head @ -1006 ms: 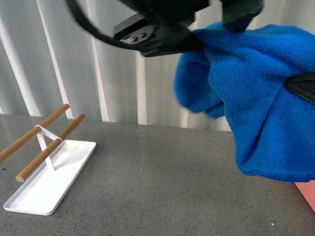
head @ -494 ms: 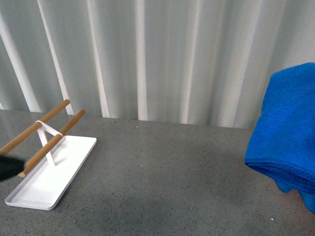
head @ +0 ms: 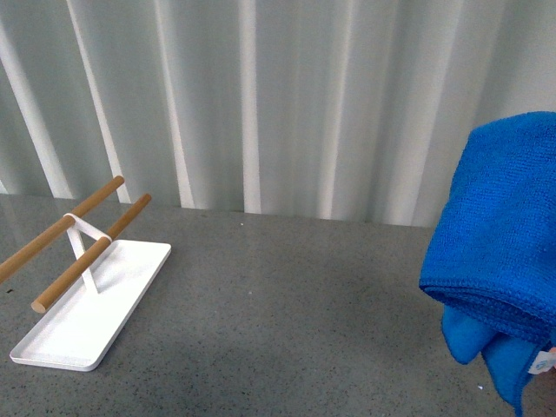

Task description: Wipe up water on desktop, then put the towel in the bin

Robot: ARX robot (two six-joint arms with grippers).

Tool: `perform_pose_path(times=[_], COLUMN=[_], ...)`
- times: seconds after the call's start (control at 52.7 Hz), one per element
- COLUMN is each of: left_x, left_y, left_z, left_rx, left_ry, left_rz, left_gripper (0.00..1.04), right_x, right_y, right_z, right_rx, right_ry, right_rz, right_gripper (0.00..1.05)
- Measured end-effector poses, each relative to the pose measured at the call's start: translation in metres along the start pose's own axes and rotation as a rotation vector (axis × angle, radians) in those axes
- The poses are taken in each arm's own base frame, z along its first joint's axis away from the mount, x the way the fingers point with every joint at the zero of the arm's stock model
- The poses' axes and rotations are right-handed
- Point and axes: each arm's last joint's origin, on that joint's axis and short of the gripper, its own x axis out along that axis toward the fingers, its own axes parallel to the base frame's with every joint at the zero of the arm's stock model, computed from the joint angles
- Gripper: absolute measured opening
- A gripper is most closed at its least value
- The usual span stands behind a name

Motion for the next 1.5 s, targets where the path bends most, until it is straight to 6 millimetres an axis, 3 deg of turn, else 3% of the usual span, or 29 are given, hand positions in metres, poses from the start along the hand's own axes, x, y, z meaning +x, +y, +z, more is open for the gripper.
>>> perform_pose_path(times=[0.228,0.684,1.348,1.5], left_x=[-0.010,-0.026,-0.040,-0.051], left_y=[-0.013,-0.033,-0.034,-0.034], left_z=[0.004,0.009,0.009,0.005], left_rx=[-0.002,-0.003,-0.003,-0.003], left_ry=[-0.007,-0.025,-0.026,-0.014], left_rz=[-0.002,-0.008,-0.012,-0.012], left_gripper=[0.03,0.04,0.04,0.04], right_x=[0.000,-0.001,0.000,0.000], right_y=[-0.001,-0.001,0.002,0.001], right_z=[0.000,-0.002,-0.003,-0.003], right_rx=[-0.004,-0.008,-0.028,-0.028], right_ry=[0.001,0.019,0.031,0.033], right_rz=[-0.003,-0.011,-0.015,-0.016], right_gripper=[0.04,0.04,0.04,0.04])
